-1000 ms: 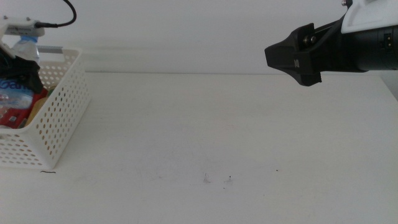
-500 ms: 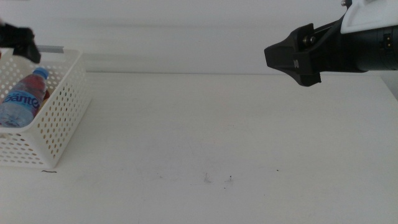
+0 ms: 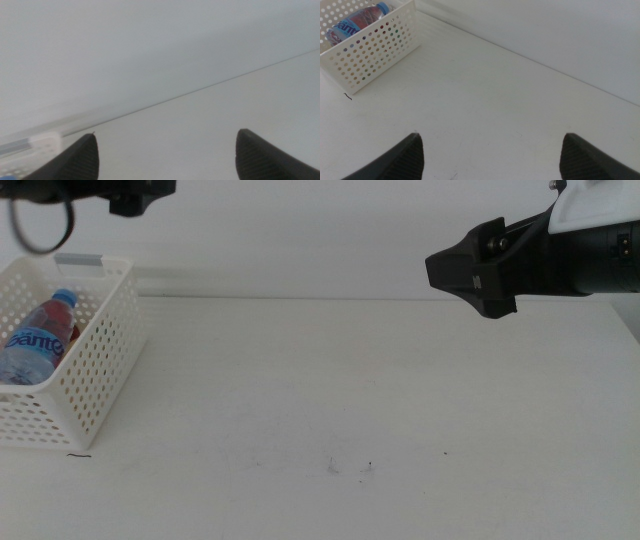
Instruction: Use arms to grab the bottles and put them into the dustbin to the left of the table.
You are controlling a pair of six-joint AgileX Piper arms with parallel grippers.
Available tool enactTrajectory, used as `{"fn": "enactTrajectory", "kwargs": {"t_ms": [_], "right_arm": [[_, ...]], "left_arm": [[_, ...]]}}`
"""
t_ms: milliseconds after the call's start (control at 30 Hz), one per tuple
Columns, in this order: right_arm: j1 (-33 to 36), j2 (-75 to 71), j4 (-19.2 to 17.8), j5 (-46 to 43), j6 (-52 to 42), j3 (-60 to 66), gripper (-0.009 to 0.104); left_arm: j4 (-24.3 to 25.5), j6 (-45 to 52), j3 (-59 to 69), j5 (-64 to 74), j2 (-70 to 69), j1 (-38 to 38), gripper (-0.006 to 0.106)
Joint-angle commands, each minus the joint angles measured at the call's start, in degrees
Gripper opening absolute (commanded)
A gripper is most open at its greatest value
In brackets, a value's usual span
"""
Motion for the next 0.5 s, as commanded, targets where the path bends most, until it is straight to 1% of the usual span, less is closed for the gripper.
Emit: {"fn": "enactTrajectory", "kwargs": {"t_ms": [0, 100, 133, 233, 267, 300, 467], "right_arm": [[-0.49, -0.04, -0.57, -0.40, -0.08, -0.39, 0.087], [-0.49, -0.04, -0.57, -0.40, -0.08, -0.39, 0.087], [-0.49, -0.04, -0.57, -0.40, -0.08, -0.39, 0.087], [-0.49, -0.04, -0.57, -0.40, -0.08, -0.39, 0.087], [-0.49, -0.04, -0.57, -0.40, -0.08, -0.39, 0.087], [-0.49, -0.04, -0.57, -0.40, -0.08, -0.39, 0.087], [-0.49, -0.04, -0.57, -0.40, -0.08, -0.39, 0.087]], "left_arm": [[-0.84, -0.91, 3.03, -1.46, -4.01, -2.19, 0.094], [-1.05, -0.91, 4.90, -1.15, -7.77, -3.60, 0.094], [0.44, -1.84, 5.85, -1.73, -8.88, -4.21, 0.094], [10.98, -14.24, 9.53, -2.01, -13.04, -6.29, 0.094], [13.78, -18.02, 11.29, -2.68, -14.35, -6.78, 0.094], [15.17, -19.75, 12.88, -3.45, -15.49, -6.90, 0.094], [16.05, -19.91, 16.10, -4.61, -18.25, -6.61, 0.094]]}}
